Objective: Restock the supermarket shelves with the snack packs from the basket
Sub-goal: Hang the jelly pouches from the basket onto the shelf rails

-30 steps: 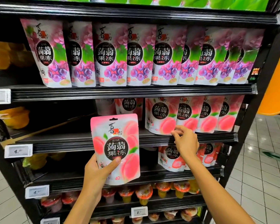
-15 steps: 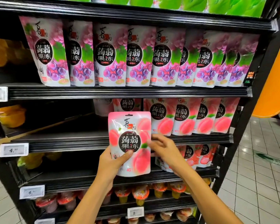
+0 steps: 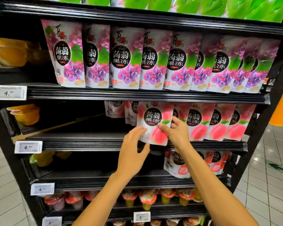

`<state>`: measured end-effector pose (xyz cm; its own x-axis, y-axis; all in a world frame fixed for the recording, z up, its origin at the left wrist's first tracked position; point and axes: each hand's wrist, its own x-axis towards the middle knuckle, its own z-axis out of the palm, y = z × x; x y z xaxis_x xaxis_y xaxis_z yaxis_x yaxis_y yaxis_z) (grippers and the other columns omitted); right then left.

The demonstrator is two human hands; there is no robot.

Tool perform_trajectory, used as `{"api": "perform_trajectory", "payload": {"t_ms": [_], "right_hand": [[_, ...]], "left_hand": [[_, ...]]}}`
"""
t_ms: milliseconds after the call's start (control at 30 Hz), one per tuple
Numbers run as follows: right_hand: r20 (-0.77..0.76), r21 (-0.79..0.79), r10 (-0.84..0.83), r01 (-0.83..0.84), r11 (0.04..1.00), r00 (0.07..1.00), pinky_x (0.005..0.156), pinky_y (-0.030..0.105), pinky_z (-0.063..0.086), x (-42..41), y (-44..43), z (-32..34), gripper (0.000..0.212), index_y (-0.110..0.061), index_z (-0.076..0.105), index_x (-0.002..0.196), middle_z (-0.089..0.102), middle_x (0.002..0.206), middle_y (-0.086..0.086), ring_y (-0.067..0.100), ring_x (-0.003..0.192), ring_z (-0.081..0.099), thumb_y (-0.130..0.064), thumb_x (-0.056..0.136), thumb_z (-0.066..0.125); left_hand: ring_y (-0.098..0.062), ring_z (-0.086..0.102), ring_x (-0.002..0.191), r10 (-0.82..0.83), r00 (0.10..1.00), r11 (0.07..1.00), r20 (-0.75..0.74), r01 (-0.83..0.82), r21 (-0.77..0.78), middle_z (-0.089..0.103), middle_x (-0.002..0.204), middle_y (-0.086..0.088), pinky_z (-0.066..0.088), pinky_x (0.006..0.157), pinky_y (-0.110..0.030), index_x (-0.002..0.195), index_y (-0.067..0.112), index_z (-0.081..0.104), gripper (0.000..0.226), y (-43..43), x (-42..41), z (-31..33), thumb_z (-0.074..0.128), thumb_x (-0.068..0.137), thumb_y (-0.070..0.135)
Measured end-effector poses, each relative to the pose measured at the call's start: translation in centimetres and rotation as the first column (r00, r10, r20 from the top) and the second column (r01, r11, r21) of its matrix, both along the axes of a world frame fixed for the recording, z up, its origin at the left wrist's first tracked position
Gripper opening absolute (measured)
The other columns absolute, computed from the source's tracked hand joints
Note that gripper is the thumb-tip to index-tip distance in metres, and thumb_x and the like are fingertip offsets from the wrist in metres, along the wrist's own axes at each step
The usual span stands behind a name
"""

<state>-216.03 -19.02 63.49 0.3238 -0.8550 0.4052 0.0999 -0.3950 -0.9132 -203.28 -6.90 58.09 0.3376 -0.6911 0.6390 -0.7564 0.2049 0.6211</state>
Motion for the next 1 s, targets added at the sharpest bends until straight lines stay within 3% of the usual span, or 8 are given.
{"api": "perform_trajectory", "payload": {"t_ms": [100, 267, 400, 500, 567, 733, 1000], "right_hand": [[-0.014, -0.003, -0.025, 0.025, 1.000, 1.000, 0.075, 0.035, 0.058, 1.4, -0.5, -0.3, 0.013, -0.008, 0.067, 0.091, 0.075, 0.088, 0.009, 0.020, 0.083, 0.071, -0.007, 0.081, 0.076], [-0.073, -0.085, 0.008, -0.014, 0.996, 0.997, 0.077, 0.026, 0.056, 1.5, -0.4, -1.1, 0.017, -0.016, 0.066, 0.103, 0.075, 0.093, -0.002, 0.011, 0.087, 0.071, -0.009, 0.088, 0.071], [-0.231, -0.221, -0.121, 0.069, 0.973, 0.965, 0.068, 0.014, 0.052, 0.4, -0.5, -2.1, 0.013, -0.006, 0.068, 0.097, 0.068, 0.073, -0.018, -0.004, 0.070, 0.064, -0.009, 0.086, 0.072], [-0.339, -0.262, -0.289, 0.205, 0.943, 0.895, 0.083, 0.028, 0.056, 0.2, -0.1, -3.2, 0.023, -0.011, 0.071, 0.108, 0.068, 0.087, -0.009, 0.008, 0.085, 0.066, -0.014, 0.085, 0.074], [-0.384, -0.283, -0.359, 0.262, 0.923, 0.851, 0.081, 0.037, 0.057, 0.4, 0.0, -3.7, 0.021, -0.018, 0.071, 0.108, 0.069, 0.086, -0.009, 0.011, 0.085, 0.068, -0.022, 0.087, 0.073], [-0.451, -0.316, -0.439, 0.322, 0.893, 0.777, 0.074, 0.026, 0.047, 1.5, 0.1, -4.0, 0.027, -0.029, 0.068, 0.114, 0.075, 0.100, -0.009, 0.009, 0.092, 0.070, -0.036, 0.088, 0.070], [-0.460, -0.316, -0.483, 0.370, 0.873, 0.745, 0.076, 0.028, 0.042, 1.3, -0.1, -4.3, 0.025, -0.029, 0.071, 0.114, 0.075, 0.103, -0.009, 0.014, 0.099, 0.068, -0.039, 0.092, 0.065]], "left_hand": [[-0.010, 0.021, 0.145, 0.078, 0.974, 0.981, 0.211, -0.112, 0.156, 0.027, 0.157, 0.012, 0.020, 0.119, -0.032, 0.146, 0.033, 0.037, 0.054, -1.0, -0.2, -0.8, 0.054, 0.095, 0.036], [-0.024, 0.008, 0.149, 0.150, 0.891, 0.936, 0.429, -0.268, 0.229, 0.007, 0.164, 0.005, 0.008, 0.120, -0.044, 0.152, 0.032, 0.021, 0.066, -1.8, -0.4, -2.7, 0.049, 0.094, 0.041], [-0.026, 0.005, 0.148, 0.176, 0.861, 0.924, 0.477, -0.311, 0.220, 0.003, 0.164, 0.007, 0.004, 0.120, -0.049, 0.153, 0.035, 0.015, 0.071, -2.0, -0.2, -3.5, 0.051, 0.092, 0.040], [-0.027, 0.001, 0.149, 0.192, 0.851, 0.911, 0.489, -0.339, 0.234, 0.000, 0.164, 0.009, 0.001, 0.120, -0.051, 0.154, 0.037, 0.011, 0.073, -2.1, 0.0, -3.7, 0.050, 0.092, 0.040], [-0.028, -0.001, 0.149, 0.196, 0.840, 0.901, 0.505, -0.358, 0.245, -0.003, 0.164, 0.009, -0.002, 0.119, -0.050, 0.154, 0.037, 0.007, 0.073, -2.1, 0.1, -3.7, 0.047, 0.093, 0.041], [-0.030, -0.005, 0.150, 0.208, 0.841, 0.884, 0.500, -0.380, 0.272, -0.005, 0.164, 0.008, -0.002, 0.120, -0.051, 0.155, 0.036, 0.005, 0.074, -1.7, 0.5, -3.7, 0.047, 0.094, 0.040], [-0.029, -0.005, 0.150, 0.192, 0.851, 0.890, 0.489, -0.361, 0.278, 0.005, 0.164, 0.008, -0.005, 0.119, -0.053, 0.154, 0.037, 0.013, 0.071, -1.6, -0.2, -3.3, 0.045, 0.092, 0.045]]}}
